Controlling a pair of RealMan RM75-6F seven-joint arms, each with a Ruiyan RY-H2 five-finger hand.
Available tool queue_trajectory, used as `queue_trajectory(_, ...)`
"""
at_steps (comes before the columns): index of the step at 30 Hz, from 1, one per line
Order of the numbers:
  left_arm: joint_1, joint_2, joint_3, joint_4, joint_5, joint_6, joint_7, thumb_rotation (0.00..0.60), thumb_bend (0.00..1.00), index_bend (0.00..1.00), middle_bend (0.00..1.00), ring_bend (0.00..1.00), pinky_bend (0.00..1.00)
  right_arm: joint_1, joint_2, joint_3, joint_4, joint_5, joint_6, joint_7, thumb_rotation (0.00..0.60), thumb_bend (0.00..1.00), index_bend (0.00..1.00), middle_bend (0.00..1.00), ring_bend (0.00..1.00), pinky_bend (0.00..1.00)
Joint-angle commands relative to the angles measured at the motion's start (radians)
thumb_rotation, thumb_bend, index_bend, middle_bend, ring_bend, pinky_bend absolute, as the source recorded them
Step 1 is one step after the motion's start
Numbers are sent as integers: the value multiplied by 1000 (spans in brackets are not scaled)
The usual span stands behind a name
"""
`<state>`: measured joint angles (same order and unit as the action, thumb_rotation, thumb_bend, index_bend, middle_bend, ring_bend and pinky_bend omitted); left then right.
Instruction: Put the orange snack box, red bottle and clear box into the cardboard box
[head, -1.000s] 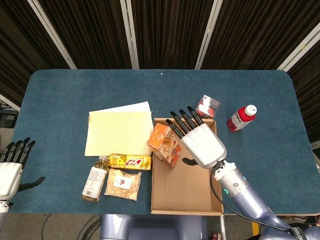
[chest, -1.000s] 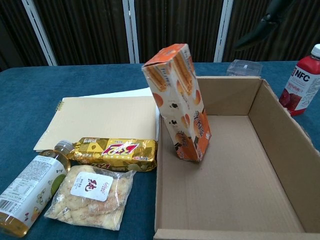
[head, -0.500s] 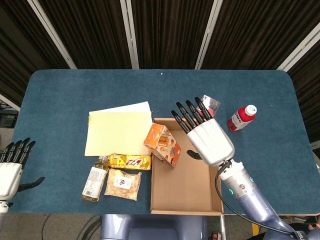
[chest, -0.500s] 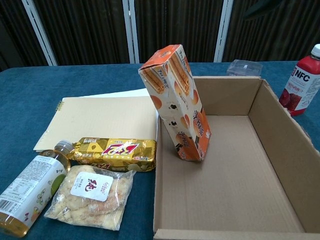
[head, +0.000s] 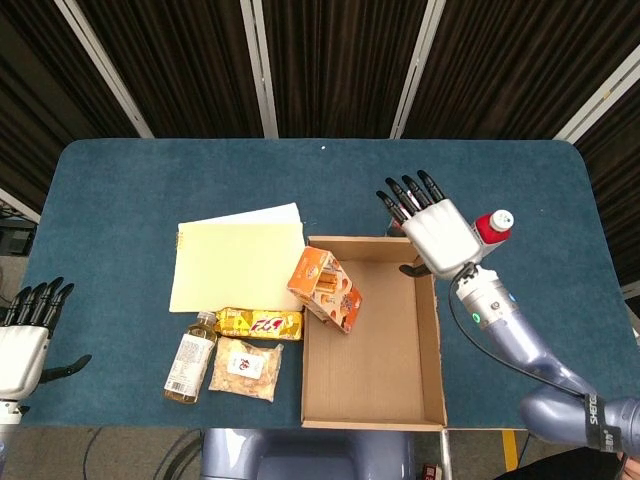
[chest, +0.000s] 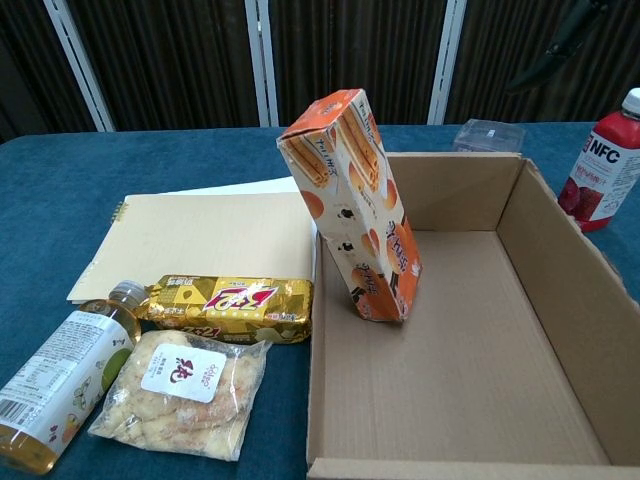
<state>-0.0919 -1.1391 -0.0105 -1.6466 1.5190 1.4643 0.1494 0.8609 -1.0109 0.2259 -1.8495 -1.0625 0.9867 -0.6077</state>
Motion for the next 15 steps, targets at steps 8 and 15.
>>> queue_trajectory(8,-22,-15,-11,-13,-55,-55,47,522,0,0,0,0,0,16,-82,-50,340,-128,-191,271,600,23,78,0,0,7)
queue_trajectory(15,-29,-20,-15,-14,-77,-71,65,526,0,0,0,0,0,25,-126,-92,458,-109,-267,268,600,50,84,0,0,7)
